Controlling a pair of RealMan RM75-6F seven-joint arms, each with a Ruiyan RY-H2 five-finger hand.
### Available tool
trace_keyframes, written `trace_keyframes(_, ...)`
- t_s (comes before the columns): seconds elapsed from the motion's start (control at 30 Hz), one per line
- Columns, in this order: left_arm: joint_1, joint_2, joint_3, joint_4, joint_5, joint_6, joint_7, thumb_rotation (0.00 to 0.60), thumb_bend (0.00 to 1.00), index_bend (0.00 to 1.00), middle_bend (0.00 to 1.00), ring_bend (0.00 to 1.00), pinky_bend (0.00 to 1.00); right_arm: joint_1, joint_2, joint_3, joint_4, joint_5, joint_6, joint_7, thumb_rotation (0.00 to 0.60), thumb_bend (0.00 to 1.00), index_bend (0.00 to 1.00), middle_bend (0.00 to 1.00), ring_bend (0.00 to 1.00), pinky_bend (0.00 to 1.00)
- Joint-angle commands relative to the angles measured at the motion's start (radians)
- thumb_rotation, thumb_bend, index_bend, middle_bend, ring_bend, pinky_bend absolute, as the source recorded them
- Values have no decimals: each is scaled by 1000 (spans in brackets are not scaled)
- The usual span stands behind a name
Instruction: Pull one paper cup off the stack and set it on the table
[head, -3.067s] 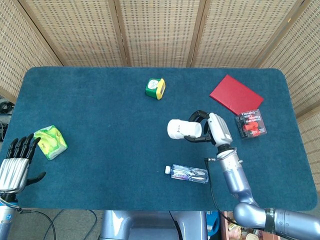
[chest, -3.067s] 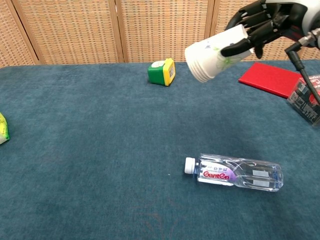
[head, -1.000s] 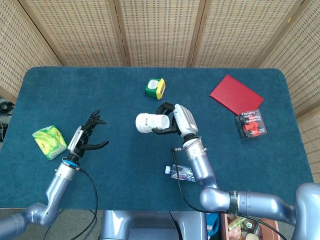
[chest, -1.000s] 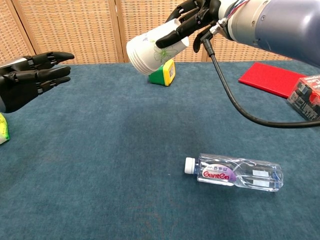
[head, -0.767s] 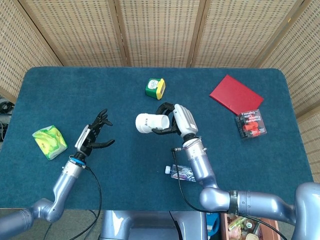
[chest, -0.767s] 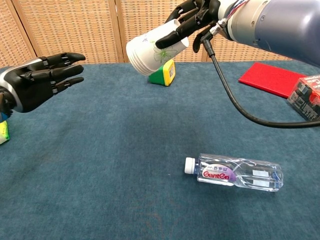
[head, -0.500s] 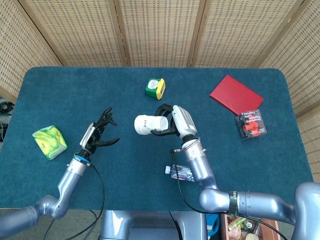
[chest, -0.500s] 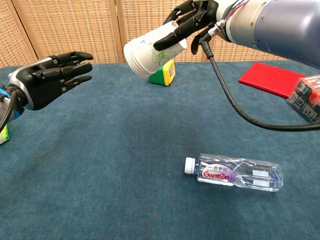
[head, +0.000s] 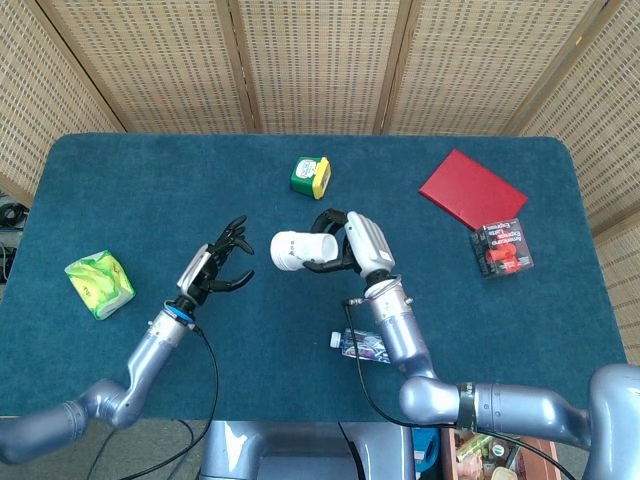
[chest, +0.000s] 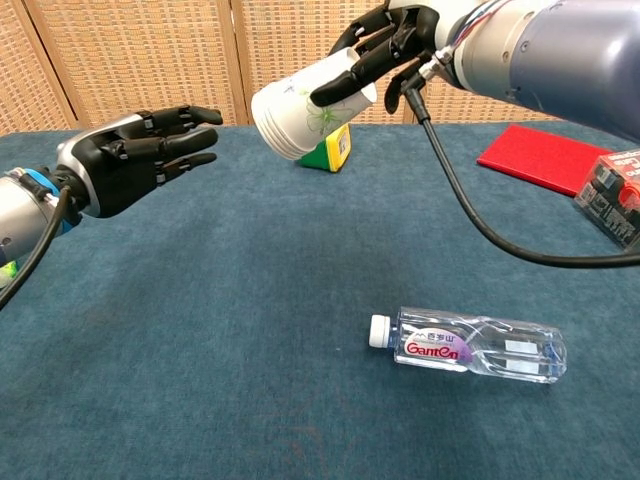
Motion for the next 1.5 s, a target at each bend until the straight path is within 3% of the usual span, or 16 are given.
trace_keyframes(0.03,-8,-6,5,3,2,-3,2,600,310,465,0,0,0,-1,0,-2,1,0,-2,2,600,172,744,617,479,713)
trace_keyframes(1.1,-77,-63,-2,21,-36,-27,10,600,336,484,0,0,0,-9,9,-21,-3,-3,-9,10,600,173,744,617,479,713)
trace_keyframes(1.5,-87,-78,-4,31,-46,-31,3,600,340,537,0,0,0,-11,14,-29,0,-4,-17,10,600,172,744,617,479,714)
